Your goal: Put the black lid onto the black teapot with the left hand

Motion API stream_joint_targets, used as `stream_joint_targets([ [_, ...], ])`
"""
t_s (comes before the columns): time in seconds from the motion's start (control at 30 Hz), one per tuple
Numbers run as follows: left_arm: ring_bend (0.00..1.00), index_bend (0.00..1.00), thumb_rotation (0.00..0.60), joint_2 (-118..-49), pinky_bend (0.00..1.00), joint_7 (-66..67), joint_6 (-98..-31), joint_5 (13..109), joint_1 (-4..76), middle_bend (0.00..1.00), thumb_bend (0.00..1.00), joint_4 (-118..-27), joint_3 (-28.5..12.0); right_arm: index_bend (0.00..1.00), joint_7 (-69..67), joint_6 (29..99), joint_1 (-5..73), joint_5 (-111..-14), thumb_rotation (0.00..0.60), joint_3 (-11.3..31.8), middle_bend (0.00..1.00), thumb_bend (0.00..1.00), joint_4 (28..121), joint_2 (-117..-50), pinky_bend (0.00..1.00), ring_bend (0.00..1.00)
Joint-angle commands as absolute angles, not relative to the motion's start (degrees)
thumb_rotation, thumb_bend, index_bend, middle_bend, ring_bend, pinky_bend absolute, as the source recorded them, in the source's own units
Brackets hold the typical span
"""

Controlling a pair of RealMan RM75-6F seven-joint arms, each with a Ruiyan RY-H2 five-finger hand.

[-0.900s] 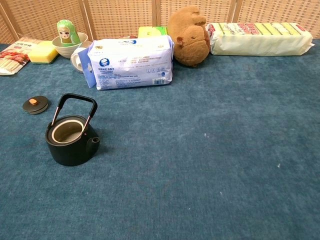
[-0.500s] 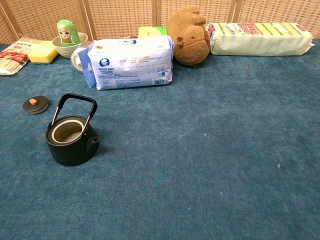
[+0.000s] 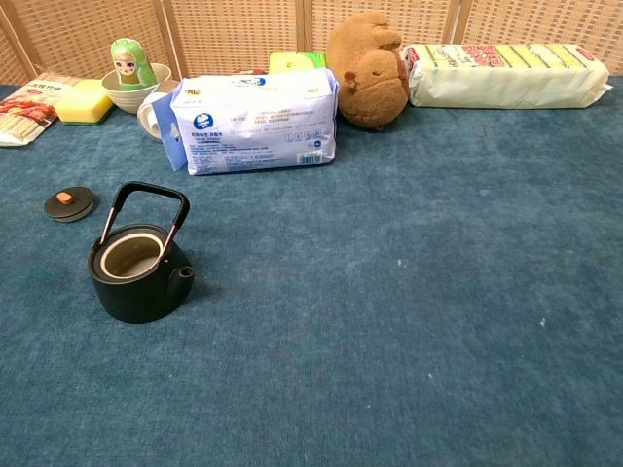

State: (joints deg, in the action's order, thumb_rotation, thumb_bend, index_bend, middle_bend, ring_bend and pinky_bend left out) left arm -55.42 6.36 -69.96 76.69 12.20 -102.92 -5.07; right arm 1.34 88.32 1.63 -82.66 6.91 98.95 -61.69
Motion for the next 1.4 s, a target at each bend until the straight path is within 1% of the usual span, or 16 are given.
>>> stream_joint_targets([
  [0.03, 0.0, 0.02, 0.6, -57.72, 0.07, 10.04, -63.83, 70.7, 17.46, 0.0, 0.15, -100.79, -8.31, 0.04, 1.55, 86.57, 2.49, -80.13, 0.6, 7.87, 0.0, 0.0, 97.49, -62.4, 0.0, 0.0],
  [0.1, 0.0, 0.11, 0.6, -59.56, 0.07, 12.28, -60.27, 66.4, 20.75, 0.0, 0.16, -98.96, -10.06, 0.04, 1.31, 85.31, 2.99, -77.86, 0.6, 8.67, 0.0, 0.0, 96.25, -62.87, 0.0, 0.0],
  [0.2, 0.0, 0.25, 0.6, -61.59, 0.07, 15.1, -58.17, 62.23, 23.55, 0.0, 0.17, -97.27, -11.32, 0.04, 1.24, 84.68, 3.32, -76.53, 0.6, 9.24, 0.0, 0.0, 95.39, -63.16, 0.0, 0.0],
  [0.27, 0.0, 0.28, 0.6, -63.15, 0.07, 16.8, -57.17, 59.86, 25.24, 0.0, 0.18, -95.96, -11.85, 0.04, 1.17, 84.29, 3.47, -75.72, 0.6, 9.54, 0.0, 0.0, 94.92, -63.28, 0.0, 0.0],
  [0.6, 0.0, 0.28, 0.6, -69.51, 0.07, 24.03, -52.47, 50.52, 32.1, 0.0, 0.18, -90.56, -12.04, 0.04, 0.03, 82.14, 3.98, -72.26, 0.6, 10.6, 0.0, 0.0, 93.39, -63.22, 0.0, 0.0],
  [0.77, 0.0, 0.28, 0.6, -72.61, 0.07, 28.79, -51.39, 46.41, 35.31, 0.0, 0.18, -88.52, -11.07, 0.04, -0.76, 81.6, 4.01, -71.38, 0.6, 10.92, 0.0, 0.0, 93.21, -62.92, 0.0, 0.0],
  [0.93, 0.0, 0.28, 0.6, -74.82, 0.07, 33.59, -51.88, 41.98, 37.96, 0.0, 0.18, -87.56, -10.04, 0.04, -1.46, 81.14, 3.99, -70.94, 0.6, 10.97, 0.0, 0.0, 93.08, -62.63, 0.0, 0.0],
  [1.4, 0.0, 0.28, 0.6, -77.64, 0.07, 39.0, -53.25, 36.82, 41.76, 0.0, 0.18, -87.25, -7.55, 0.04, -2.63, 81.19, 3.81, -70.27, 0.6, 11.42, 0.0, 0.0, 93.06, -62.06, 0.0, 0.0],
])
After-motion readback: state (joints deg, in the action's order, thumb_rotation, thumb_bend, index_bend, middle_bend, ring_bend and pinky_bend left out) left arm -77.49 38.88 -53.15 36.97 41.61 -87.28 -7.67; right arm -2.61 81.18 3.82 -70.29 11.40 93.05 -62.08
